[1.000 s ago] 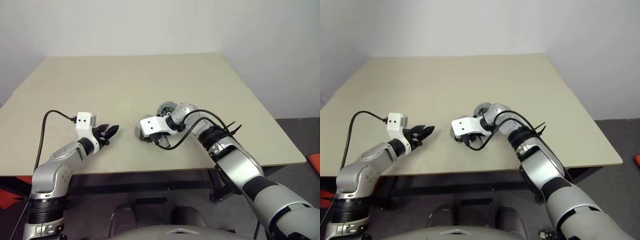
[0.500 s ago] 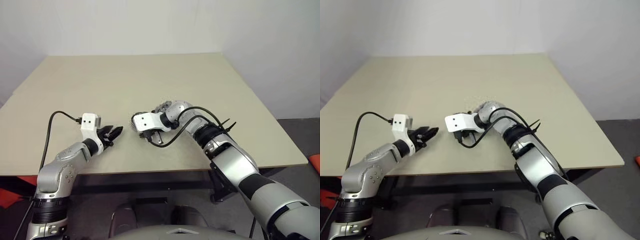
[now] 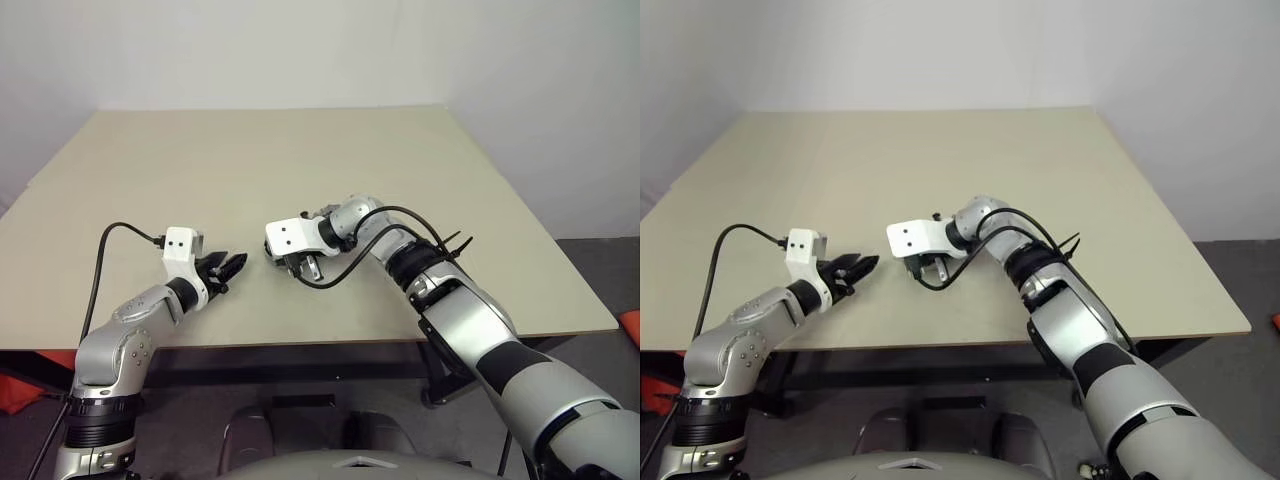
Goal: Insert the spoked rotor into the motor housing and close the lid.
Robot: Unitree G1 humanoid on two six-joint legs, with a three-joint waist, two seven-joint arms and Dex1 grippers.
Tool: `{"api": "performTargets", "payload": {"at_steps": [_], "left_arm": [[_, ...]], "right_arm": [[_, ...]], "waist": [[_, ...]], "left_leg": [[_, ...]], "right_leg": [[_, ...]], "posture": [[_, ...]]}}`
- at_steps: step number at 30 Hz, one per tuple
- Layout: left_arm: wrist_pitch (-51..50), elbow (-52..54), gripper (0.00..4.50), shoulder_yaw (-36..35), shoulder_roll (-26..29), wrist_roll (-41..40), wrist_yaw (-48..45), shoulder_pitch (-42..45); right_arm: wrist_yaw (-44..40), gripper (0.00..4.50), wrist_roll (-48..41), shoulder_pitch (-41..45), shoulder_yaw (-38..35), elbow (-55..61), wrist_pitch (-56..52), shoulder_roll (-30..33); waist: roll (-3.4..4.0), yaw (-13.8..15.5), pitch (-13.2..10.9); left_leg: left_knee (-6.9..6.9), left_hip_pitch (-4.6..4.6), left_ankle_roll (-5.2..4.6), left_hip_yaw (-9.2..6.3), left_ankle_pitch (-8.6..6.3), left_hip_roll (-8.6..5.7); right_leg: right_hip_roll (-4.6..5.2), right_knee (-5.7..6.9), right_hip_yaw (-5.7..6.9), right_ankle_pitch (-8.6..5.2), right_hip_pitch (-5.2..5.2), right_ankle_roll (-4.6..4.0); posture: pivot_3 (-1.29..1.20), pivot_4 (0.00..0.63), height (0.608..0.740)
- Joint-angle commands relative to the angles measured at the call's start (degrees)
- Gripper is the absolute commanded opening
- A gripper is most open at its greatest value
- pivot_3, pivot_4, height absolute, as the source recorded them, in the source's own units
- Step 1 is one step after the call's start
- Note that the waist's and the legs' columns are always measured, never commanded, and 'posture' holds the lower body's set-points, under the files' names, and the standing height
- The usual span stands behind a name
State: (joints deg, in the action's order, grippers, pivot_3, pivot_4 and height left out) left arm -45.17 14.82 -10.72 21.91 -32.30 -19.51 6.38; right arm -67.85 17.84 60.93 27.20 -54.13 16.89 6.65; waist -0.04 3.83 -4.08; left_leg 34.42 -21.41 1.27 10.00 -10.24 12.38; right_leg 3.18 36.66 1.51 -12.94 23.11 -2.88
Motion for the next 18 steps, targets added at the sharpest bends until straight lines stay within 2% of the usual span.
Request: {"api": "performTargets", "payload": {"at_steps": [1, 6, 10, 18], "left_arm": [[0.76, 1.82, 2.60, 0.28, -0.03, 0.43, 0.00, 0.62], [0.92, 1.71, 2.60, 0.36, -0.17, 0.58, -0.02, 0.68], [1.07, 1.71, 2.60, 0.21, -0.15, 0.77, -0.02, 0.47], [1.13, 1.48, 2.60, 0.03, -0.02, 1.14, -0.17, 0.70]], "right_arm": [[0.85, 0.02, -0.70, 2.60, -0.98, 0.74, 1.55, 0.34], [2.10, 0.02, 0.69, 4.17, -0.46, -3.48, 2.75, 0.88], [6.23, 0.02, 2.72, 5.97, -0.04, -8.18, 3.75, 0.77], [7.44, 0.02, 3.39, 4.84, 0.02, -10.22, 4.42, -0.70]], "waist": [[0.00, 0.00, 0.00], [0.00, 0.02, 0.00], [0.01, 0.01, -0.01], [0.02, -0.01, -0.01]], "left_leg": [[-0.01, 0.00, 0.00, 0.00, 0.00, 0.00], [-0.01, -0.02, 0.00, 0.01, 0.00, 0.00], [-0.01, -0.02, 0.00, 0.00, 0.00, -0.01], [-0.07, -0.09, 0.00, 0.02, 0.00, 0.00]], "right_leg": [[0.00, 0.00, 0.00, 0.00, 0.01, 0.00], [0.00, 0.00, 0.00, 0.00, 0.03, 0.00], [0.00, 0.00, 0.00, 0.00, 0.04, 0.00], [0.00, 0.00, 0.00, -0.02, 0.13, -0.04]], "posture": [[0.00, 0.000, 0.740], [0.00, 0.000, 0.740], [0.00, 0.000, 0.740], [0.00, 0.000, 0.740]]}}
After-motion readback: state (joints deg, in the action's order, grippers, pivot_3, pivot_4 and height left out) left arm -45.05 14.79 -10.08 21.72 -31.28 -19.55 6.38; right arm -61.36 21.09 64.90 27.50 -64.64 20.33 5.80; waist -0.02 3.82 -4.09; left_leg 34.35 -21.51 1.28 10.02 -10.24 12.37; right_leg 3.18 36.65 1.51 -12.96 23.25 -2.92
